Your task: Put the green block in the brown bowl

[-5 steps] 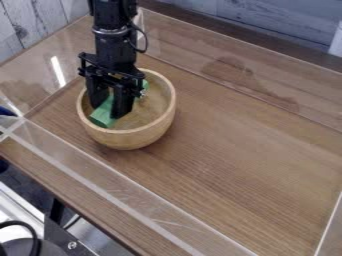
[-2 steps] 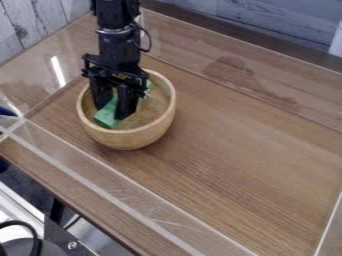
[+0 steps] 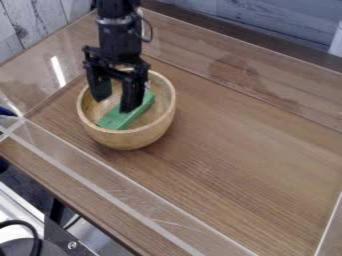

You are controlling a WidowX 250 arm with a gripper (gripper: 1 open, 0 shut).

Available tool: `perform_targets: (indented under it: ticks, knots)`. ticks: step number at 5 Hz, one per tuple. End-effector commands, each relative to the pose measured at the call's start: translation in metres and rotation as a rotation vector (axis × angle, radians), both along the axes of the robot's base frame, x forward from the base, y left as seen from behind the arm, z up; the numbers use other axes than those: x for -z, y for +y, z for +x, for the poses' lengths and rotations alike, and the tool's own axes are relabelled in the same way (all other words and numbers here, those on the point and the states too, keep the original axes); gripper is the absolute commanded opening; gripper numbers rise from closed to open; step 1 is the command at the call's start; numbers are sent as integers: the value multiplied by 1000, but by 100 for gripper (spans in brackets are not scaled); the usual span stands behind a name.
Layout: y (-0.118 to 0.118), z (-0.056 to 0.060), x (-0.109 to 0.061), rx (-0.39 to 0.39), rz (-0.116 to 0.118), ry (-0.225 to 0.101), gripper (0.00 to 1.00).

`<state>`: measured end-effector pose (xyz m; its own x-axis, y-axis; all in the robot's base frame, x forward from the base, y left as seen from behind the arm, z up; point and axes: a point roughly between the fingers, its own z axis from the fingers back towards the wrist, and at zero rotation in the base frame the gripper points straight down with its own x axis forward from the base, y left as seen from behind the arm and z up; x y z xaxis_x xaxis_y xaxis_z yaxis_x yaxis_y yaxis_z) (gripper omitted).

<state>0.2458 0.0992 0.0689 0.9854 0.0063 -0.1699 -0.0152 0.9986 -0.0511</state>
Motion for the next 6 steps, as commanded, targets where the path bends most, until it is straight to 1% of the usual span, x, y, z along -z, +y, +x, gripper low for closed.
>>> perform_targets:
  ticks: [1, 2, 3, 4, 6]
  knots:
    - [-3, 12, -45, 9, 31, -134, 100]
    - [-12, 18, -76, 21, 38, -195, 100]
    - [-25, 26, -98, 39, 47, -239, 100]
    - [-15, 18, -87, 26, 60, -226, 100]
    - [-9, 19, -72, 12, 68, -197, 100]
